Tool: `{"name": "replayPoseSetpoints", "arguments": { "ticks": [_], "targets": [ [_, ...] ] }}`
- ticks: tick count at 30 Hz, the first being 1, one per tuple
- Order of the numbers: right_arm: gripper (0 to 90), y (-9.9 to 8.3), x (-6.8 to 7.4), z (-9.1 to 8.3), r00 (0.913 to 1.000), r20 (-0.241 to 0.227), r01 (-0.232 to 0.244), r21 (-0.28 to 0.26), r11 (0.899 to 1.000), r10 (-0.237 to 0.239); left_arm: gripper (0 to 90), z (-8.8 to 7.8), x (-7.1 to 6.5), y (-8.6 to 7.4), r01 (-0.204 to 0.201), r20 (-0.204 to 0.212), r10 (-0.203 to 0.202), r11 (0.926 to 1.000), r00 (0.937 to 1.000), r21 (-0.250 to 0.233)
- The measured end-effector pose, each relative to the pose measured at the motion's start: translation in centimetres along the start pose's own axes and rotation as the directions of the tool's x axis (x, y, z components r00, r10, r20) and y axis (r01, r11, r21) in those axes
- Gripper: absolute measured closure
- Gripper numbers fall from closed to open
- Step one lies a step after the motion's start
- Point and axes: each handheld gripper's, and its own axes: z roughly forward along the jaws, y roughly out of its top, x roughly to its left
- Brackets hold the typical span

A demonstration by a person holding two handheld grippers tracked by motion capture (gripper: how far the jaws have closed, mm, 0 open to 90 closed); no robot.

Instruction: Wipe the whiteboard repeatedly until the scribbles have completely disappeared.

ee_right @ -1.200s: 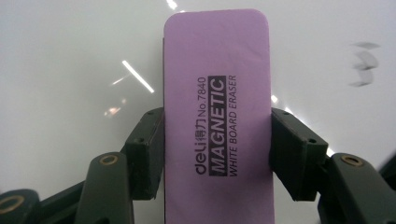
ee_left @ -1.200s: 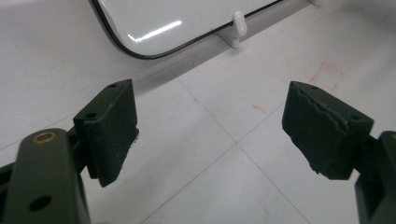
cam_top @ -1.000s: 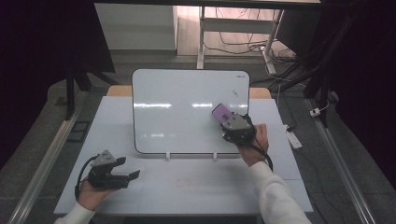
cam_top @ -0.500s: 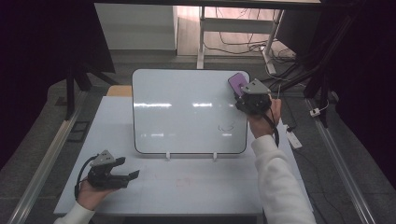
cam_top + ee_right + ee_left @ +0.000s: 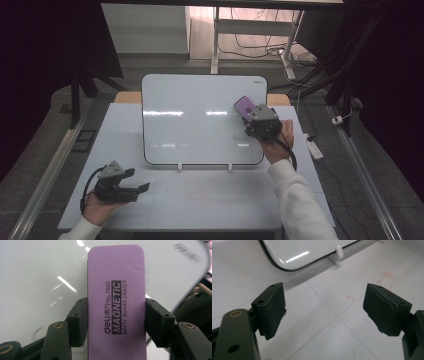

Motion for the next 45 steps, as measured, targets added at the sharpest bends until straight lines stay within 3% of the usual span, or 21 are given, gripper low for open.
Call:
{"name": "replayPoseSetpoints", "arguments": {
  "ticks": [6, 10, 12, 16, 22, 25, 28, 32, 38, 42, 45],
  "targets": [
    [40.4, -1.9, 3.2, -0.6, 0.9970, -0.039, 0.067, 0.004, 0.998, -0.067, 18.9, 0.0, -0.1, 0.0, -0.001, 0.002, 0.001, 1.0000, 1.0000, 0.001],
    [40.4, -2.2, 3.3, -0.7, 0.9947, -0.050, 0.091, 0.013, 0.996, -0.090, 18.9, 0.0, -0.1, 0.0, -0.005, 0.003, 0.005, 1.0000, 1.0000, 0.001],
    [40.4, -1.8, 2.7, -0.6, 0.9961, -0.040, 0.080, 0.010, 0.997, -0.079, 19.0, 0.0, -0.1, 0.0, -0.004, 0.002, 0.004, 1.0000, 1.0000, 0.002],
    [40.4, -0.2, 0.2, -0.1, 0.9999, -0.007, 0.009, 0.001, 1.000, -0.009, 18.9, 0.1, -0.1, 0.0, -0.002, 0.002, 0.002, 1.0000, 1.0000, 0.003],
    [40.4, 2.3, -3.9, 0.7, 0.9960, 0.042, -0.078, -0.011, 0.997, 0.079, 19.0, 0.0, 0.1, -0.1, 0.002, 0.000, -0.002, 1.0000, 1.0000, 0.003],
    [40.4, 3.1, -5.1, 1.0, 0.9939, 0.060, -0.091, -0.016, 0.996, 0.092, 19.0, 0.0, 0.1, -0.1, 0.000, 0.001, 0.000, 1.0000, 1.0000, 0.001],
    [40.4, 3.3, -5.4, 1.1, 0.9939, 0.061, -0.091, -0.015, 0.996, 0.092, 19.0, 0.0, 0.2, -0.1, 0.001, 0.002, -0.001, 1.0000, 1.0000, 0.000],
    [40.5, 2.8, -4.6, 0.9, 0.9970, 0.044, -0.064, -0.009, 0.998, 0.064, 19.0, 0.0, 0.2, -0.1, 0.000, 0.003, 0.000, 1.0000, 1.0000, 0.001],
    [40.5, 0.7, -1.3, 0.2, 0.9991, -0.020, 0.037, 0.016, 0.999, -0.036, 19.0, 0.0, 0.0, 0.0, -0.003, 0.003, 0.003, 1.0000, 1.0000, 0.001],
    [40.5, -1.4, 1.7, -0.5, 0.9901, -0.062, 0.128, 0.024, 0.992, -0.126, 19.0, 0.1, 0.0, 0.0, -0.001, 0.002, 0.001, 1.0000, 1.0000, 0.003],
    [40.5, -2.9, 3.8, -1.0, 0.9779, -0.089, 0.192, 0.024, 0.981, -0.189, 19.0, 0.1, 0.0, 0.0, -0.001, 0.003, 0.001, 1.0000, 1.0000, 0.005]
  ]
}}
